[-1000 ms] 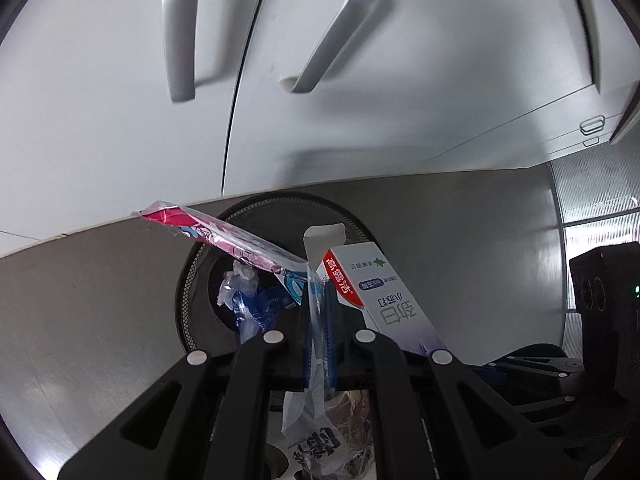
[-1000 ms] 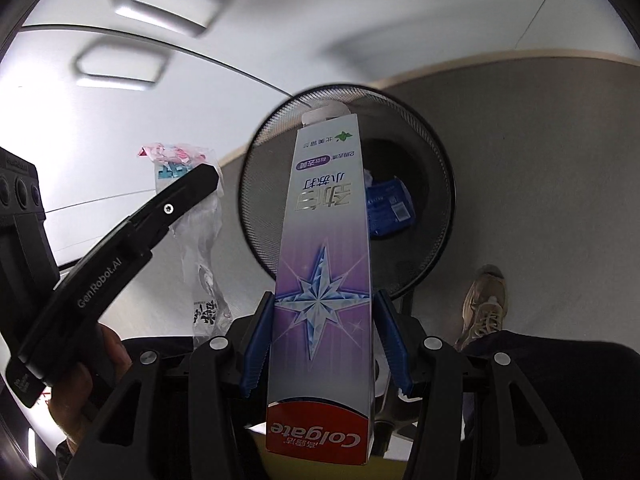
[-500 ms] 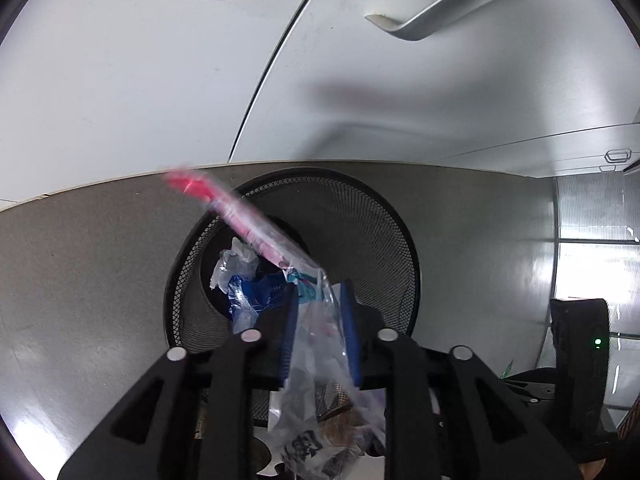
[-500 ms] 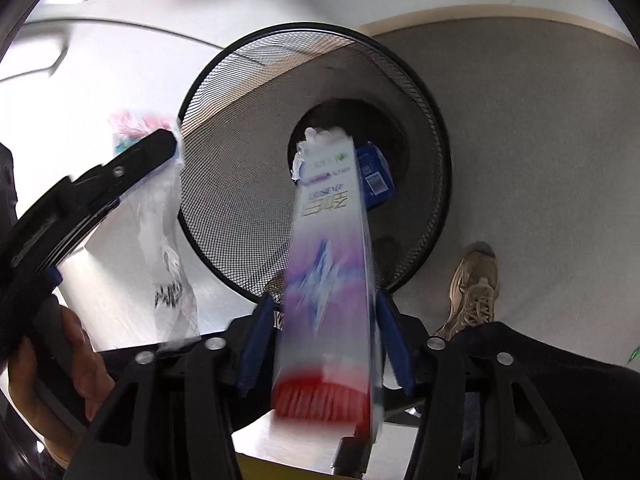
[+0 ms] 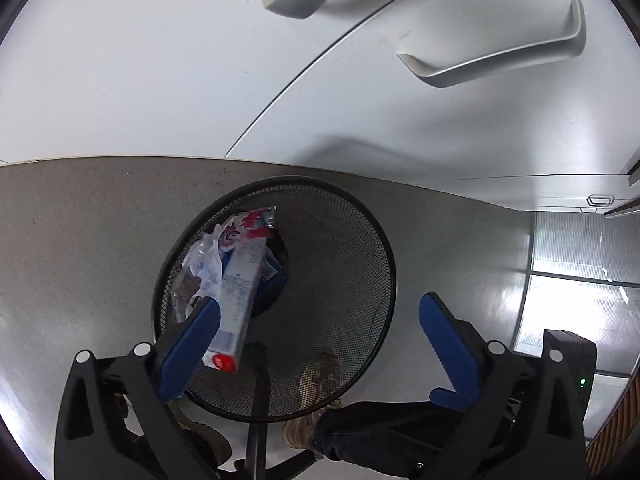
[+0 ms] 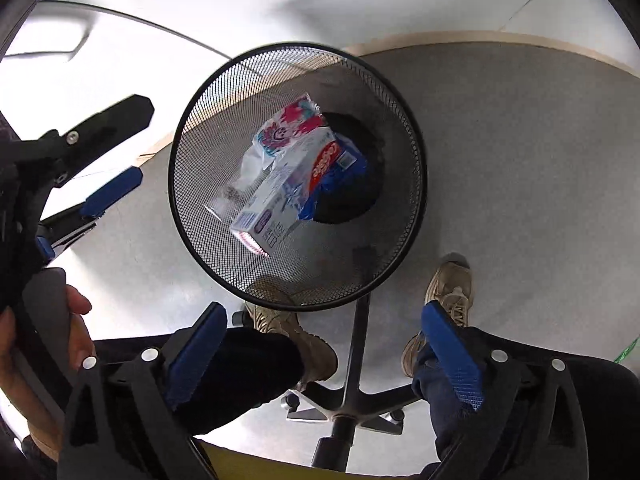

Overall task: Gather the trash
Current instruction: 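Raise both tools back toward the counter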

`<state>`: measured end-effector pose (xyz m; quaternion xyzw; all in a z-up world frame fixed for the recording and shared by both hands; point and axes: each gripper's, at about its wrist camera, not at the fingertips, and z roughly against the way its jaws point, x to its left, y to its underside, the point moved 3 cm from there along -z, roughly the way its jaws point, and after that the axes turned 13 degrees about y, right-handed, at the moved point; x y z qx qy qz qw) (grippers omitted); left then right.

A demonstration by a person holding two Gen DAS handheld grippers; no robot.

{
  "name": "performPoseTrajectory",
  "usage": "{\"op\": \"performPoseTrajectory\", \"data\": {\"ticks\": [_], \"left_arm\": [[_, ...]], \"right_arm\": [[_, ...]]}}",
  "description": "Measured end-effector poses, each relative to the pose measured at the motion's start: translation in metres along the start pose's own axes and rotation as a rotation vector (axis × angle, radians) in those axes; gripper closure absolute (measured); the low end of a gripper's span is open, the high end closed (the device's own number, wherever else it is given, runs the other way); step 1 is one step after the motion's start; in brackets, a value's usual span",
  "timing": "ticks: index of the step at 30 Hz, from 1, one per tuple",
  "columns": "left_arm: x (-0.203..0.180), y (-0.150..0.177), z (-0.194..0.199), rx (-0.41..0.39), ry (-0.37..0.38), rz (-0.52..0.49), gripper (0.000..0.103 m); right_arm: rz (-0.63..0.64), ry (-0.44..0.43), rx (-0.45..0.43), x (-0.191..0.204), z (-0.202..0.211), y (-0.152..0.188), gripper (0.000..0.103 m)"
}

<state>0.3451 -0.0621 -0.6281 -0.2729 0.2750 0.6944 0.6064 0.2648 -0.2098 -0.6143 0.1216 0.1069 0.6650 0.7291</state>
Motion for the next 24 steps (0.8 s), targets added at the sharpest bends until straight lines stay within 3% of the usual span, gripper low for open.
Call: {"op": "performPoseTrajectory", "data": {"ticks": [5, 9, 24], "left_arm": [[-0.013, 0.004, -0.005, 0.017, -0.019, -0.019, 0.004], [-0.003, 0.001, 0.018, 0.0, 0.0, -0.022, 0.004], [-0.039, 0.009, 0.1, -0.1, 0.043, -0.036, 0.004]], "right_arm": [[-0.004, -0.009, -0.015, 0.003, 0.012, 0.004, 0.003], [-0.002, -0.056, 0.001, 0.005, 0.019, 0.01, 0.003], [0.046, -0.092, -0.115, 0.016, 0.087, 0.05, 0.003]]}}
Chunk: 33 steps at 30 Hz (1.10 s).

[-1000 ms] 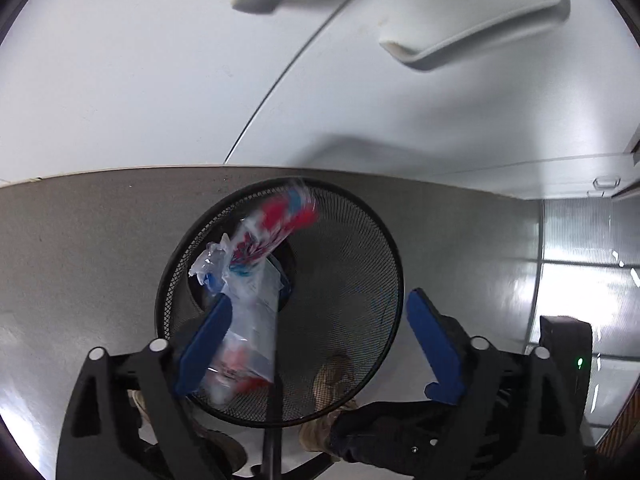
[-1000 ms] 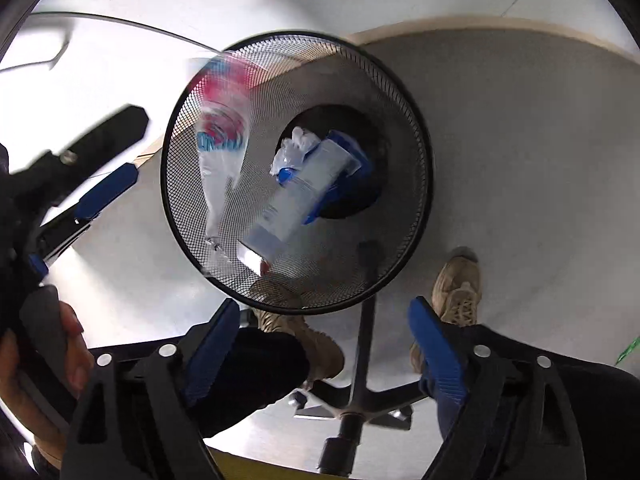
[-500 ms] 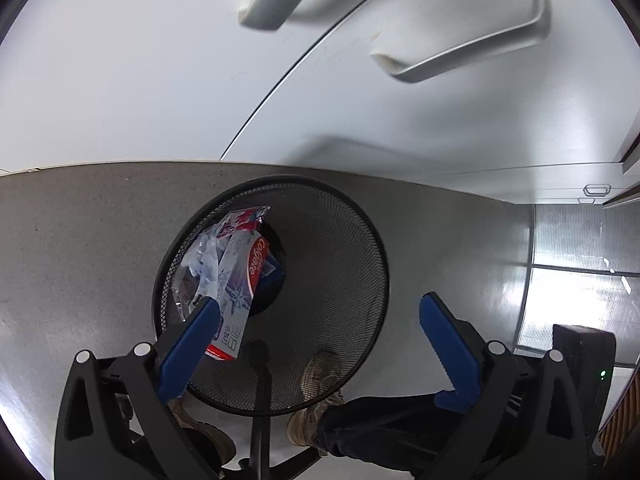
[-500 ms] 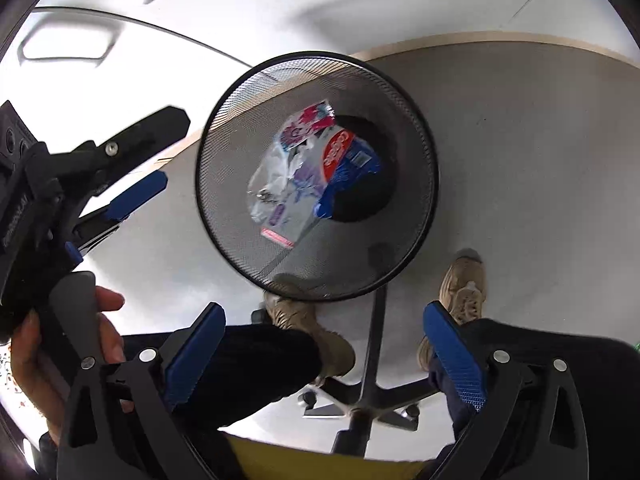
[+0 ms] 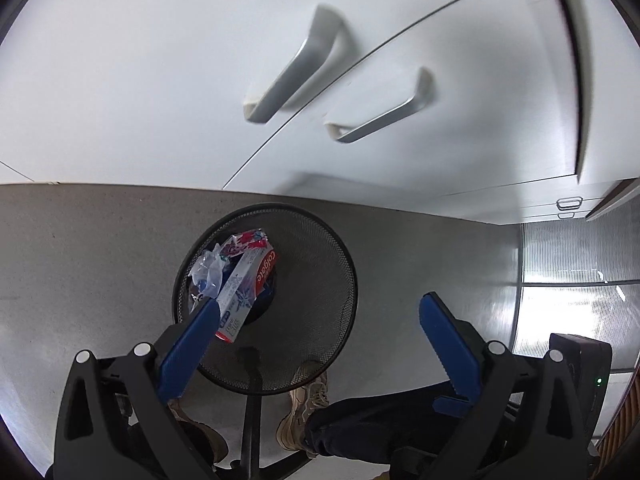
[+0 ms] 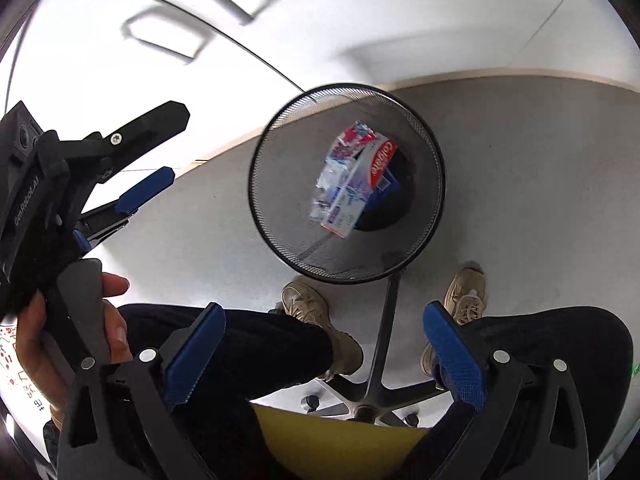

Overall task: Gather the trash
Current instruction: 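Raise both tools back toward the counter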

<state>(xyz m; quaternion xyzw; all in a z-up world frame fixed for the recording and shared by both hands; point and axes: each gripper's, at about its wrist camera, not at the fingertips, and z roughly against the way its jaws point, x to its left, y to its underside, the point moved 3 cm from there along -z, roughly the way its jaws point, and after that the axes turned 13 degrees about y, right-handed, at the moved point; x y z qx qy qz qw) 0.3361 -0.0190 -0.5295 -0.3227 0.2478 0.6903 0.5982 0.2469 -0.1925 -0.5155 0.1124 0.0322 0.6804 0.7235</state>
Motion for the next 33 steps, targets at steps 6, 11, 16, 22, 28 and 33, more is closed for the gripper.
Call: {"op": "performPoseTrajectory", "data": {"ticks": [6, 11, 16, 22, 28, 33], "left_arm": [[-0.028, 0.003, 0.039, -0.051, 0.005, -0.052, 0.004], [-0.056, 0.012, 0.073, -0.09, 0.029, -0.099, 0.004], [-0.093, 0.021, 0.123, -0.157, 0.033, -0.168, 0.004], [-0.139, 0.041, 0.188, -0.262, -0.016, -0.263, 0.004], [-0.181, 0.057, 0.254, -0.355, -0.049, -0.343, 0.004], [-0.216, 0.057, 0.303, -0.42, -0.037, -0.378, 0.004]], "right_arm": [[0.025, -0.013, -0.045, 0.002, 0.032, 0.013, 0.003], [0.068, -0.025, -0.117, 0.003, 0.069, 0.03, 0.003], [0.122, -0.025, -0.226, 0.006, 0.113, 0.049, 0.003], [0.154, 0.008, -0.405, 0.007, 0.177, 0.071, 0.003], [0.218, 0.078, -0.595, 0.012, 0.249, 0.09, 0.003], [0.248, 0.074, -0.683, 0.015, 0.295, 0.101, 0.003]]}}
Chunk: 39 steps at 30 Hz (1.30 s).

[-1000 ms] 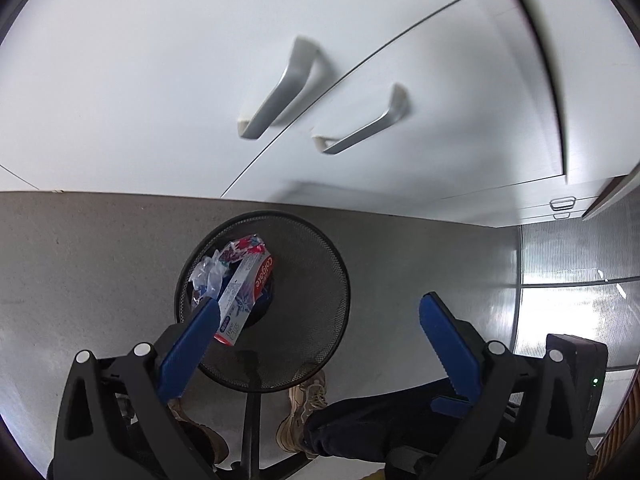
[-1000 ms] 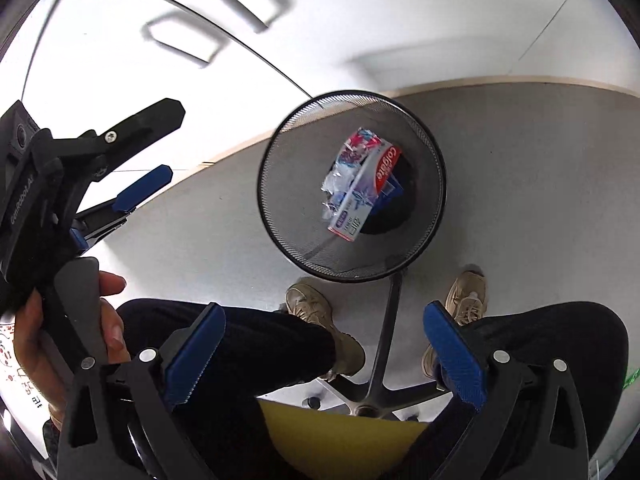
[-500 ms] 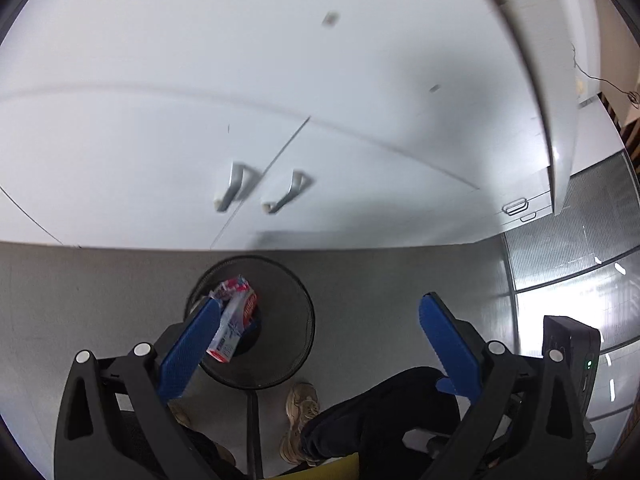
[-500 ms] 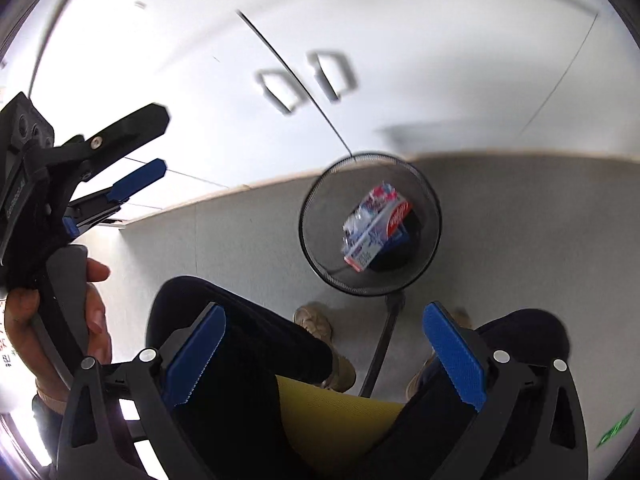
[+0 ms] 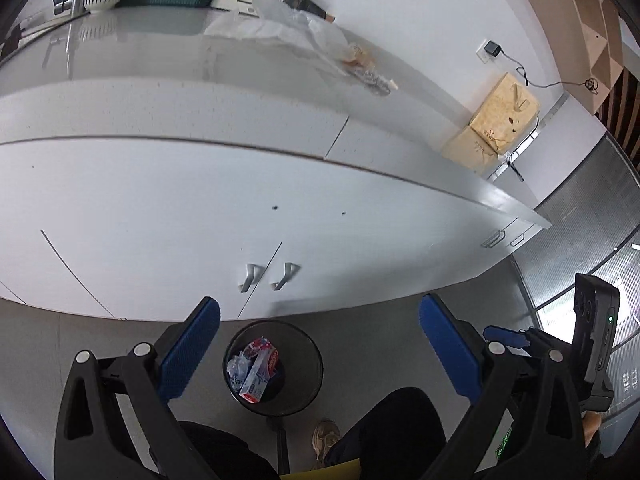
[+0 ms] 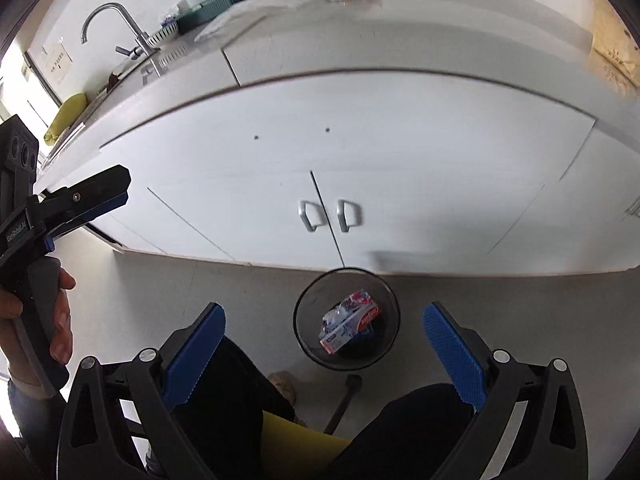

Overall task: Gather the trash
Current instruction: 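Raise both tools back toward the counter, then grasp the clear plastic sheet with the left gripper while the right gripper grasps the paper wrapper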

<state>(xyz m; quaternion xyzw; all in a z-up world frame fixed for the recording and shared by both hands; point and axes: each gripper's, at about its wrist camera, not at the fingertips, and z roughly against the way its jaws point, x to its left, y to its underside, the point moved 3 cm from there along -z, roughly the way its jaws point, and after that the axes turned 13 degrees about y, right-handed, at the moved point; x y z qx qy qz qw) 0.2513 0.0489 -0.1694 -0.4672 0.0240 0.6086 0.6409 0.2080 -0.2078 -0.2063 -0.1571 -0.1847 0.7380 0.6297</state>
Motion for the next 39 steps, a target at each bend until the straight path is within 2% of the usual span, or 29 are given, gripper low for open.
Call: {"op": "performPoseTrajectory", "data": {"ticks": [7, 10, 15, 21, 26, 32, 36, 39], "left_arm": [[-0.015, -0.049, 0.052, -0.096, -0.005, -0.038, 0.004], [-0.014, -0.068, 0.065, -0.118, 0.0, -0.041, 0.004], [-0.012, -0.095, 0.063, -0.129, 0.001, -0.051, 0.004], [-0.005, -0.149, 0.05, -0.138, 0.021, -0.052, 0.004], [0.01, -0.213, 0.026, -0.142, 0.027, -0.036, 0.004], [0.044, -0.279, -0.03, -0.096, 0.028, 0.028, 0.004], [0.075, -0.311, -0.07, -0.076, 0.043, 0.101, 0.004], [0.09, -0.324, -0.096, -0.047, 0.055, 0.142, 0.004]], "right_arm": [[0.072, 0.063, -0.177, 0.006, 0.052, -0.028, 0.003], [0.077, 0.072, -0.222, 0.007, 0.066, -0.045, 0.003], [0.046, -0.007, -0.247, 0.002, 0.075, -0.085, 0.003], [0.096, 0.062, -0.332, 0.0, 0.079, -0.145, 0.003], [0.079, 0.048, -0.334, -0.007, 0.056, -0.211, 0.003], [0.048, 0.023, -0.327, -0.021, 0.013, -0.291, 0.003], [0.027, -0.003, -0.304, -0.026, -0.025, -0.347, 0.003], [0.005, -0.03, -0.254, -0.027, -0.058, -0.386, 0.003]]}}
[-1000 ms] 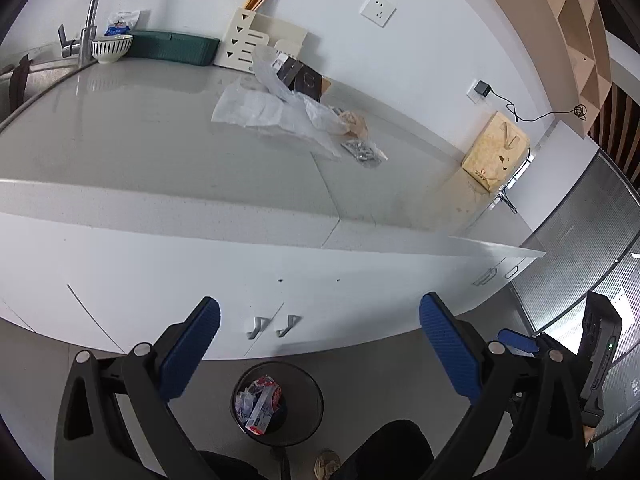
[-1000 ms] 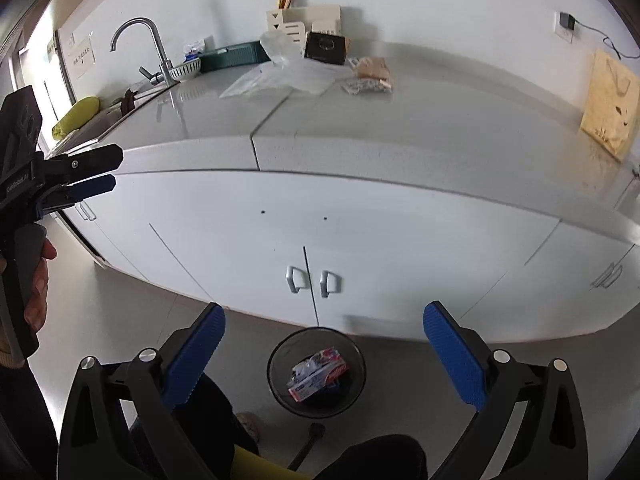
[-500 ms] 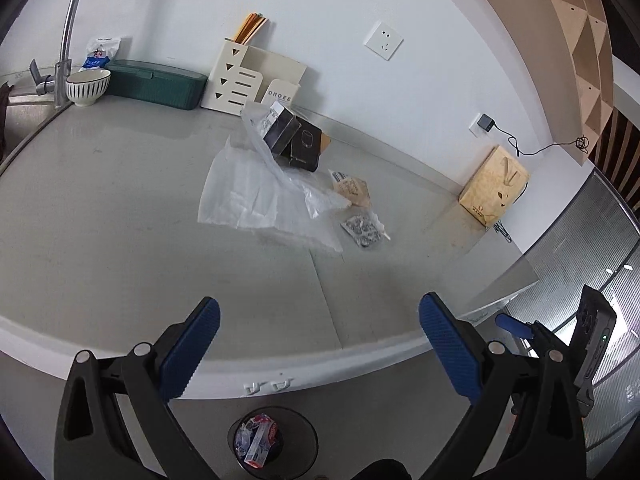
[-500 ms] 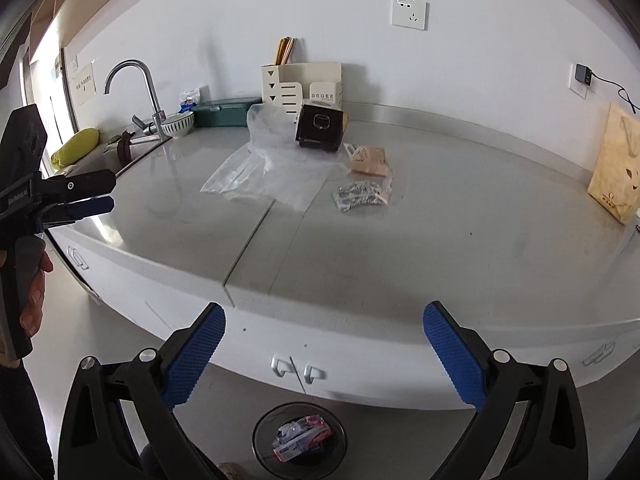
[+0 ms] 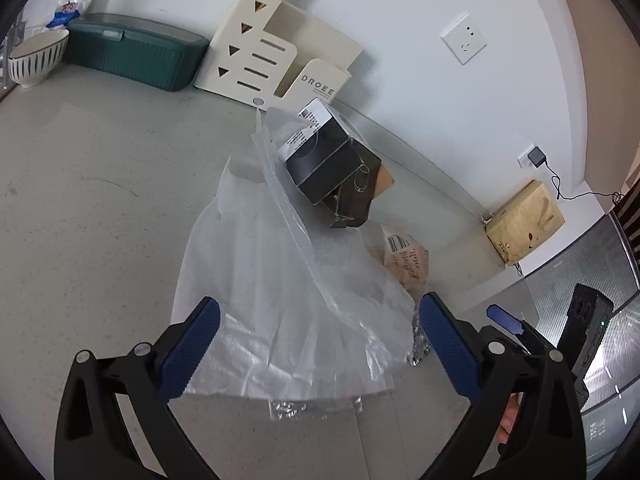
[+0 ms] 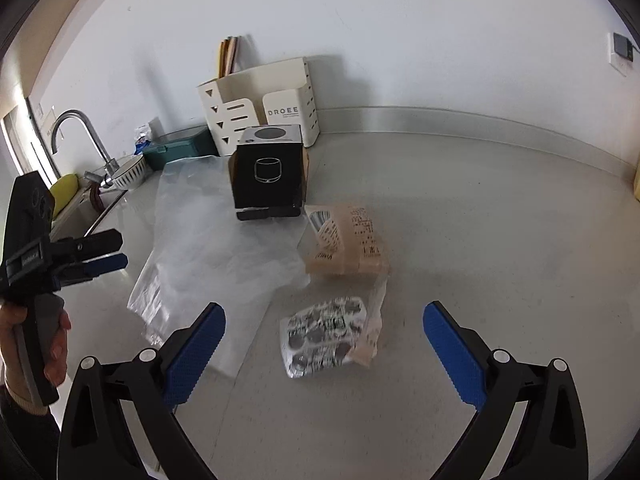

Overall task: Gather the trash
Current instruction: 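Grasp the clear plastic sheet with the left gripper while the right gripper grasps the paper wrapper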

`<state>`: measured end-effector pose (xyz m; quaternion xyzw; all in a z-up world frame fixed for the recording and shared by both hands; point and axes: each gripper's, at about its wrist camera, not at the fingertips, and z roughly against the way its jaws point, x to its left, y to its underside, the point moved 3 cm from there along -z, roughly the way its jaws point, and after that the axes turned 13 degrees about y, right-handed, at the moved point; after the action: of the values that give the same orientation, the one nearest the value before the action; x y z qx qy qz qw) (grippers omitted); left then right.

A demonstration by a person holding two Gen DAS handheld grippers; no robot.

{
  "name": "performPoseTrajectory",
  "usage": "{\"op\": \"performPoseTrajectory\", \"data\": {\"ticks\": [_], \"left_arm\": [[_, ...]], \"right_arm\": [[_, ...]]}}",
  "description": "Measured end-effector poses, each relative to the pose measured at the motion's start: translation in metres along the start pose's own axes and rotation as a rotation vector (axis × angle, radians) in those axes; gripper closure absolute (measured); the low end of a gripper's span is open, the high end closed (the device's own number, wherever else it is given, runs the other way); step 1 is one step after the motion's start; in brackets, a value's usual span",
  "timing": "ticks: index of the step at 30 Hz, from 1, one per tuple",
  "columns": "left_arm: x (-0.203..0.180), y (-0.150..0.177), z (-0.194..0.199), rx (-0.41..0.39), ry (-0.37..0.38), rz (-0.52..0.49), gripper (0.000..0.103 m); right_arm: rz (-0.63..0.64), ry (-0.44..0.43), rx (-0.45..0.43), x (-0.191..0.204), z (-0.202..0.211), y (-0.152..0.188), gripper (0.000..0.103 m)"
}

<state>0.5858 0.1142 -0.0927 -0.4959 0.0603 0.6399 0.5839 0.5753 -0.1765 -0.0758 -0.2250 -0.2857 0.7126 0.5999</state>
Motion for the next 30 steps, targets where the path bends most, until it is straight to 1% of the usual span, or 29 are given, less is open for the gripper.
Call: {"op": "performPoseTrajectory", "data": {"ticks": [2, 4, 7, 10, 12, 13, 14, 15, 17, 18, 19, 20, 21, 22, 23, 27, 30], "left_arm": [[0.004, -0.007, -0.015, 0.016, -0.005, 0.003, 0.004], [0.007, -0.014, -0.026, 0.024, -0.008, 0.006, 0.005], [0.008, -0.021, -0.038, 0.037, -0.021, 0.006, 0.008], [0.011, -0.025, -0.045, 0.049, -0.019, 0.017, 0.015], [0.012, -0.027, -0.048, 0.054, -0.022, 0.016, 0.017], [0.013, -0.027, -0.049, 0.055, -0.027, 0.018, 0.02], [0.013, -0.028, -0.05, 0.059, -0.03, 0.02, 0.027], [0.013, -0.028, -0.052, 0.064, -0.023, 0.018, 0.032], [0.013, -0.028, -0.053, 0.069, -0.024, 0.016, 0.053], [0.012, -0.027, -0.053, 0.069, -0.02, 0.011, 0.058], [0.011, -0.027, -0.053, 0.069, -0.018, 0.007, 0.067], [0.01, -0.026, -0.053, 0.067, -0.009, 0.005, 0.078], [0.01, -0.025, -0.052, 0.066, 0.0, 0.004, 0.085], [0.009, -0.025, -0.051, 0.065, 0.006, 0.005, 0.096], [0.009, -0.024, -0.05, 0.065, 0.009, 0.003, 0.1], [0.005, -0.02, -0.042, 0.061, 0.037, -0.004, 0.102], [0.003, -0.019, -0.033, 0.045, 0.03, -0.015, 0.102]], "right_arm": [[-0.008, -0.007, 0.022, 0.0, -0.024, -0.016, 0.003], [0.0, 0.01, 0.053, 0.001, -0.048, -0.03, 0.003], [-0.002, 0.02, 0.084, 0.0, -0.076, -0.044, 0.003], [0.002, 0.029, 0.104, 0.0, -0.096, -0.053, 0.003], [0.01, 0.037, 0.108, -0.001, -0.105, -0.057, 0.003], [0.006, 0.043, 0.11, -0.003, -0.107, -0.057, 0.003], [-0.001, 0.042, 0.112, -0.004, -0.11, -0.058, 0.003], [-0.008, 0.037, 0.114, -0.005, -0.111, -0.059, 0.003], [-0.021, 0.022, 0.117, -0.008, -0.113, -0.06, 0.003], [-0.018, 0.033, 0.119, -0.008, -0.115, -0.061, 0.003], [-0.013, 0.045, 0.119, -0.008, -0.116, -0.062, 0.003], [-0.011, 0.048, 0.117, -0.008, -0.116, -0.062, 0.003], [-0.011, 0.043, 0.122, -0.008, -0.118, -0.062, 0.003], [-0.016, 0.035, 0.129, -0.008, -0.119, -0.063, 0.003], [-0.021, 0.03, 0.133, -0.008, -0.121, -0.064, 0.003], [-0.01, 0.029, 0.142, -0.003, -0.124, -0.066, 0.003], [-0.008, 0.014, 0.148, 0.002, -0.124, -0.068, 0.003]]}}
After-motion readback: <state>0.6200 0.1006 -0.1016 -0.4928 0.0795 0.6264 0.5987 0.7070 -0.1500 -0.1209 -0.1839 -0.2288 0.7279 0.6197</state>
